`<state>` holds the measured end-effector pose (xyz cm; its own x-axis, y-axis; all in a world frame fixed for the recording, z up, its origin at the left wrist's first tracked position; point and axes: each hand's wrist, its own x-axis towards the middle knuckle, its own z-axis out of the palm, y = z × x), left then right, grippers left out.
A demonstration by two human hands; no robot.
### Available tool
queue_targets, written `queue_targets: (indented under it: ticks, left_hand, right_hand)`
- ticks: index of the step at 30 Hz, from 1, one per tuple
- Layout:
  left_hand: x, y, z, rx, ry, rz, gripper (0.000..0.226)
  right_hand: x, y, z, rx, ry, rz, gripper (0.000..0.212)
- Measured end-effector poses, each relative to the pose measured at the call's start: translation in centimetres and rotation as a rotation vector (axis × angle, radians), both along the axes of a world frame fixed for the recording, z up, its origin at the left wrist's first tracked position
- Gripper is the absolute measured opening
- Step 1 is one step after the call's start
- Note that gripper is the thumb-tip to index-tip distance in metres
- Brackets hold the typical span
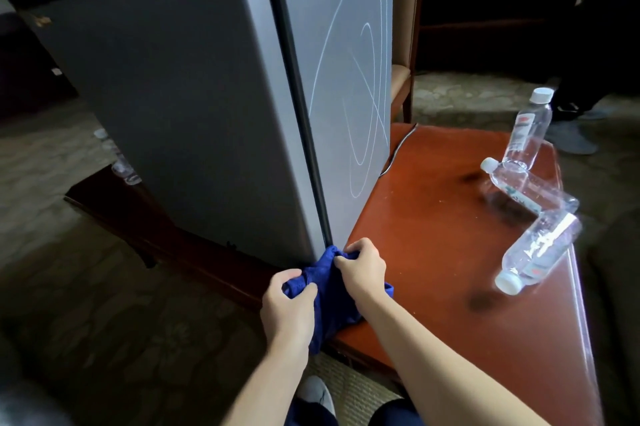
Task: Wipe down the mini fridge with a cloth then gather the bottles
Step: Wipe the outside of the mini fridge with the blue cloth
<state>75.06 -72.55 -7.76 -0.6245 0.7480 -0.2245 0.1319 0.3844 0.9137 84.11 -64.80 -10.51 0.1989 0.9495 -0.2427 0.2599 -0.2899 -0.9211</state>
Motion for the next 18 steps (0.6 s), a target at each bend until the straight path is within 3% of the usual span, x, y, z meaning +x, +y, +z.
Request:
queue_targets:
  ticks: [9,18]
  left_hand:
    - [1.3,0.4,1.7,0.059,-0.052,0.101,0.025]
    - [1.2,0.5,8.0,0.348,-0.057,0.131,0.027]
  right_hand:
    - [-0.3,1.0,2.1,-0.057,0.005,-0.069,0.008]
    - [-0.4,0.9,9.9,0.171,0.041,-0.096,0.012]
